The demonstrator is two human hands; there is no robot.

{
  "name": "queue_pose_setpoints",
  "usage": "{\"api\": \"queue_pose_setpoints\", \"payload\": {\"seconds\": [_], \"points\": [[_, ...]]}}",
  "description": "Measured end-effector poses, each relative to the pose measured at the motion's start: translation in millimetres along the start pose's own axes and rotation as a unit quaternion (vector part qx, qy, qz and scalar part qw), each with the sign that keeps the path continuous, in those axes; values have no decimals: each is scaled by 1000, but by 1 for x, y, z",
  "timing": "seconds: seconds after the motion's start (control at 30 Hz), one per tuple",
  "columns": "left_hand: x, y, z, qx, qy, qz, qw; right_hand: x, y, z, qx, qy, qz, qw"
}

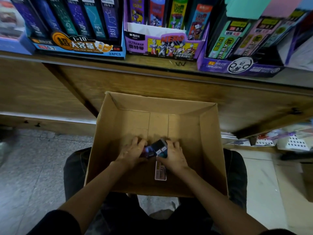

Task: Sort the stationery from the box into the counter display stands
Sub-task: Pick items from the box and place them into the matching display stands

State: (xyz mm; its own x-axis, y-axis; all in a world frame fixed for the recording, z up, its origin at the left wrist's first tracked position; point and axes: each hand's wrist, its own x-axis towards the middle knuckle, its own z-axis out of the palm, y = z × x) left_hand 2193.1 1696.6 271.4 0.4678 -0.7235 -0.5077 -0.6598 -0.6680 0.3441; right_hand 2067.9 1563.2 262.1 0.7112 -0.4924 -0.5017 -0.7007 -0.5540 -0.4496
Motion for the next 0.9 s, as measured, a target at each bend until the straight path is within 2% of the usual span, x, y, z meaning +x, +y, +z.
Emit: {"api": "queue_pose_setpoints", "payload": {"seconds": [0.17,0.27,0.4,0.5,0.57,0.63,0.7,0.77,0.9], "points": [[-4,-2,4,-40,-10,-23,999,-4,6,0,37,2,21,999],[-8,0,0,-155,14,-38,987,-4,4,-5,56,3,35,998],[-10,4,-11,-328,56,-103,937,-7,1,-10,95,12,36,995],[-13,11,-15,-469,54,-118,874,-8,1,-17,161,-15,43,986],[-16,17,-18,-551,41,-130,823,-10,0,-25,244,-27,69,967],[-20,24,-22,-583,14,-137,801,-14,-2,-35,344,-31,107,932],[-26,33,-24,-553,-25,-122,824,-19,-6,-43,440,-28,129,888],[-31,43,-28,-530,-60,-84,842,-22,-13,-52,493,-36,133,859],[-34,61,-31,-544,-46,-10,838,-28,-39,-65,569,-73,120,810]]}}
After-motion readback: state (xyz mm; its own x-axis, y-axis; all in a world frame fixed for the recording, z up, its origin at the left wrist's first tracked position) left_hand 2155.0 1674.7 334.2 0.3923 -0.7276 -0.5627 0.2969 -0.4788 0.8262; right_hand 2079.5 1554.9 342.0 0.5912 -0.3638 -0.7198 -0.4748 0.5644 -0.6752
